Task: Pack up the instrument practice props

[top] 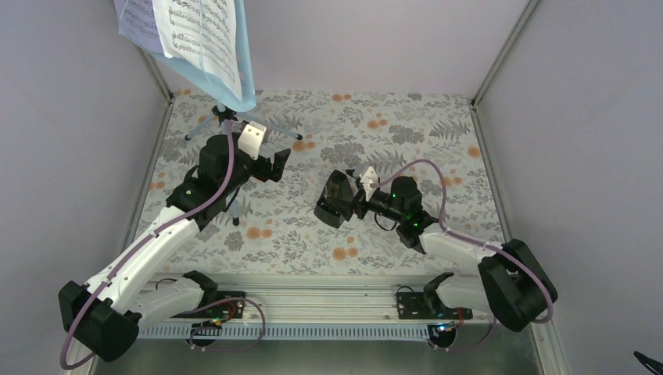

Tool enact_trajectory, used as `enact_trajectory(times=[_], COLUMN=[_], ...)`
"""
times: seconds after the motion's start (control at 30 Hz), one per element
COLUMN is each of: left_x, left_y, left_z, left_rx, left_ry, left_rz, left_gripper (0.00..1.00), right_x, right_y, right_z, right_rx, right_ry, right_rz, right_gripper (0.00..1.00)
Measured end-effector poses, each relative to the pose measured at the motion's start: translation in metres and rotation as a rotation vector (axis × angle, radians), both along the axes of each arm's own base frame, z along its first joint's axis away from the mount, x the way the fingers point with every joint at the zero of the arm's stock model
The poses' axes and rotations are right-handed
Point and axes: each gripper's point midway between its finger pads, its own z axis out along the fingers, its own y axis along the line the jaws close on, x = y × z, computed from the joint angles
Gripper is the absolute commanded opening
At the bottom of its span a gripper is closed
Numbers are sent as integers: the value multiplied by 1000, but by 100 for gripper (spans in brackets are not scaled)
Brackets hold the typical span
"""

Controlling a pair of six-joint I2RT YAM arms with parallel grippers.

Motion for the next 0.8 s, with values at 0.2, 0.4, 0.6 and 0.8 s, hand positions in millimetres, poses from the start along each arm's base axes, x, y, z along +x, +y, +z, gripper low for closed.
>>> enact_trajectory(times=[0.2, 0.4, 0.6, 0.8], left_x=[0, -1, -1, -1], left_y=[0, -1, -2, -2], left_z=[0, 0, 0, 0], left_rx=[0, -2, -3, -3], left_ry=[0, 1, 1, 1], left_rz=[-1, -7, -10, -10], left_gripper=[100, 100, 100, 100], right_x=[13, 22, 29, 32], right_y=[8, 4, 1, -1], right_z=[-7, -14, -28, -29], right_rx=[-40, -74, -108, -107], right_ry=[-25, -34, -15, -9], right_rz=[8, -41, -72, -85], right_gripper=[99, 100, 92, 79])
